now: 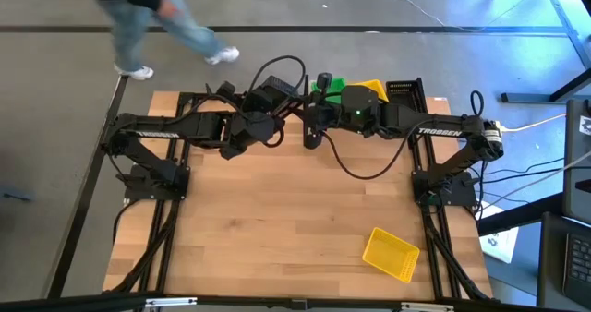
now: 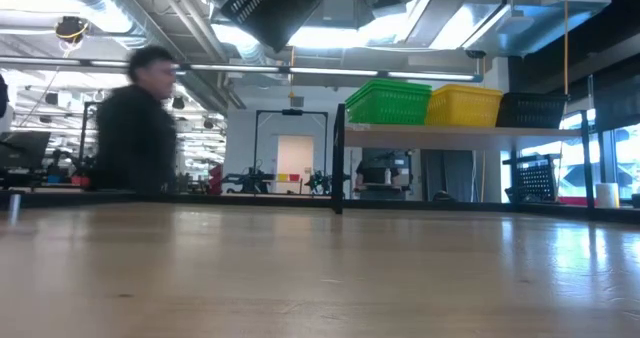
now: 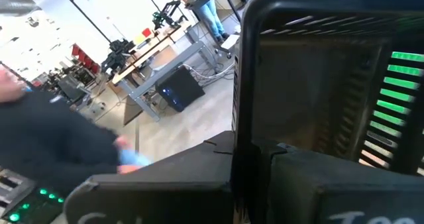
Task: Stack baskets on shelf by color
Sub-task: Stack the black bin on the black bins on the shelf
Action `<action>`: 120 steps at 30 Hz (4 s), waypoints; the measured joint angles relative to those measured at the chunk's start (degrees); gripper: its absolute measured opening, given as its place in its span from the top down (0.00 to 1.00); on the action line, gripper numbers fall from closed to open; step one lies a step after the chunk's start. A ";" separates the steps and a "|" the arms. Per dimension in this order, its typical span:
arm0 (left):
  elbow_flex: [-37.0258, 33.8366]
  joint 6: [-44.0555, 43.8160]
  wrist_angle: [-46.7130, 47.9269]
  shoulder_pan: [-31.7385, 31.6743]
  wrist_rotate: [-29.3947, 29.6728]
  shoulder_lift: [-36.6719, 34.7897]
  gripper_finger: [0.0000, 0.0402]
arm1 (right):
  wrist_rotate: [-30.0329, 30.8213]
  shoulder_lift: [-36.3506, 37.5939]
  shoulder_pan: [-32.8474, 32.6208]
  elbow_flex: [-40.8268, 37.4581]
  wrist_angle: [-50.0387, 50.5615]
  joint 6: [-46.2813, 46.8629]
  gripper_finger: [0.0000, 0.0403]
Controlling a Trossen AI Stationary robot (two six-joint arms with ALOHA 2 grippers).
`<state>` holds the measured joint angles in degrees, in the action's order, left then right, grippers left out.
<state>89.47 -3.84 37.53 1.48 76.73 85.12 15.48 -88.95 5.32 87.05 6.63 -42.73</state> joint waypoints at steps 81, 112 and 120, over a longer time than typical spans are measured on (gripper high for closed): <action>0.07 -5.87 0.20 8.80 -3.21 0.00 0.85 | 11.23 -1.51 2.28 -0.07 0.25 -2.97 1.00; 0.15 -6.12 -1.00 16.69 1.34 -2.03 0.85 | 28.15 26.21 3.64 0.12 26.44 -11.55 1.00; 0.15 -6.14 -1.06 13.52 -3.85 -2.03 0.85 | 29.28 33.35 5.40 0.15 35.97 -2.78 1.00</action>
<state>89.62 -9.98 36.47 15.00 72.88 83.09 44.76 -55.60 10.72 87.20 42.60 -45.51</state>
